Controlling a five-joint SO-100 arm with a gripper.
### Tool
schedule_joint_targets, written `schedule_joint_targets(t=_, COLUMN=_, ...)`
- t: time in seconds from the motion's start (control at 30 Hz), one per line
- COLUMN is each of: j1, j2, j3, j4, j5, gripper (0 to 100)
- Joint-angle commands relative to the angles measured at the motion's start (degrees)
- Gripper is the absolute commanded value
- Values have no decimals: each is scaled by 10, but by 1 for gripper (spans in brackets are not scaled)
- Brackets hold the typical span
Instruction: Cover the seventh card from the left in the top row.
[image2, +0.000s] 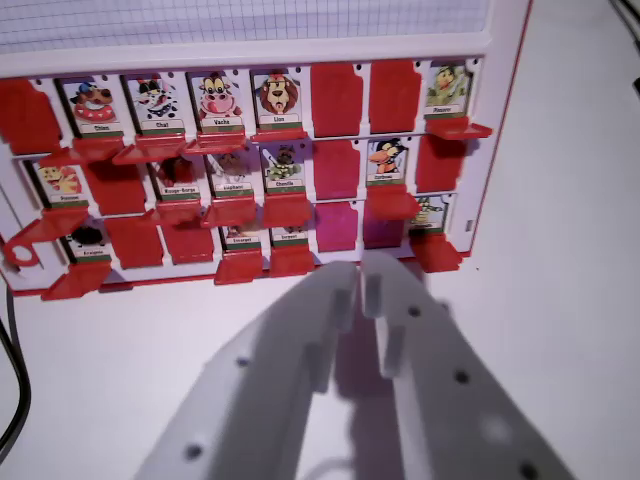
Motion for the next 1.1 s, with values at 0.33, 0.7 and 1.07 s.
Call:
schedule_joint_targets(t=0.33, j1=-12, j2=150, j3=23, j4=47, j5=-30, gripper=0)
schedule_joint_targets(t=0.7, j1=-19, j2=169, j3=45, j4=55, j5=-15, gripper=0)
schedule_joint_targets(t=1.07, j1=-33, j2=171, j3=51, j4=54, j5=-4, gripper=0)
